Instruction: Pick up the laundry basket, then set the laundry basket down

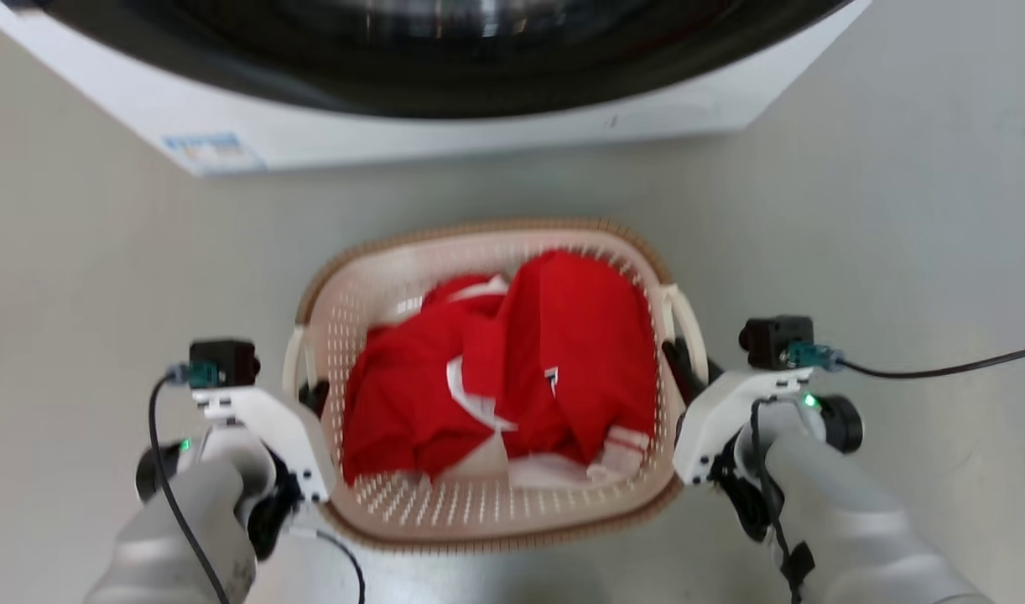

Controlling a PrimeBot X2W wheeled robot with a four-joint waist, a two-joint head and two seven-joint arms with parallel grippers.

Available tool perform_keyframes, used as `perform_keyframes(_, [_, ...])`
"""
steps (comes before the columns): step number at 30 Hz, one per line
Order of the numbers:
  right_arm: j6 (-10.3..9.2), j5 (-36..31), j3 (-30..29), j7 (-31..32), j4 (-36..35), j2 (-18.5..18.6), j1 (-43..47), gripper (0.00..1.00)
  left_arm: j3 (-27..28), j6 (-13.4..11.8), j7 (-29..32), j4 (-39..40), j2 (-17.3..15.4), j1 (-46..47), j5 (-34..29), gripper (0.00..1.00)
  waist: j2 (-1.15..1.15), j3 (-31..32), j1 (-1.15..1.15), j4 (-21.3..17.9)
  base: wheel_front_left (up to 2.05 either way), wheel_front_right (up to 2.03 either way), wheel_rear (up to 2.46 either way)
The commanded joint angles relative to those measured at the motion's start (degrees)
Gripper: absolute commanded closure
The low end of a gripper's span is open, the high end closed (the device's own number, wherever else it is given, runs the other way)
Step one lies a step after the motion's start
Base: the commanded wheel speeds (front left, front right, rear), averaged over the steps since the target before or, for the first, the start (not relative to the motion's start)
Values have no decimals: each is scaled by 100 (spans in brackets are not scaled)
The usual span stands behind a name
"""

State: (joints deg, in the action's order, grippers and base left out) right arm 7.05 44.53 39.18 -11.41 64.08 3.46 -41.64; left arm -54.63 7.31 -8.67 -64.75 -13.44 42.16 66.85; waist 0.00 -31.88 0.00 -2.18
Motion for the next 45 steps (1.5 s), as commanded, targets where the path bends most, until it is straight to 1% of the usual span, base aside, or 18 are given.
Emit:
perform_keyframes(1, [44,173,238,71,-32,-58,253,100,40,18,68,-13,-144,-177,68,100,0,704,0,-196,0,0,0])
perform_keyframes(4, [44,450,541,305,6,-58,368,100,-43,18,331,-94,-59,-396,201,100,0,1155,0,-256,0,0,0])
perform_keyframes(7, [44,716,824,684,73,-58,521,100,-141,18,582,-181,11,-592,283,100,0,1600,0,-295,0,0,0])
perform_keyframes(12, [44,1085,1124,1073,184,-58,742,100,-246,18,836,-282,146,-907,409,100,0,2279,0,-311,0,0,0])
perform_keyframes(16, [44,1289,1312,1299,271,-58,853,100,-323,18,1038,-344,229,-1061,478,100,0,2678,0,-298,0,0,0])
perform_keyframes(20, [44,1456,1449,1542,362,-58,882,100,-386,18,1241,-378,282,-1121,533,100,0,2948,0,-282,0,0,0])
perform_keyframes(24, [44,1619,1549,1857,439,-58,847,100,-436,18,1404,-380,291,-1126,577,100,0,3063,0,-293,0,0,0])
perform_keyframes(27, [44,1698,1608,1980,490,-58,777,100,-478,18,1596,-379,295,-1120,617,100,0,3098,0,-293,0,0,0])
perform_keyframes(31, [44,1786,1660,2128,511,-58,721,100,-490,18,1706,-379,283,-1098,665,100,0,3111,0,-300,0,0,0])
perform_keyframes(36, [44,1846,1770,2121,516,-58,634,100,-517,18,1775,-388,293,-1086,714,100,0,3108,0,-311,0,0,0])
perform_keyframes(45, [44,1996,1926,2077,521,-58,584,100,-573,18,1712,-368,351,-1064,760,100,0,3100,0,-293,0,0,0])
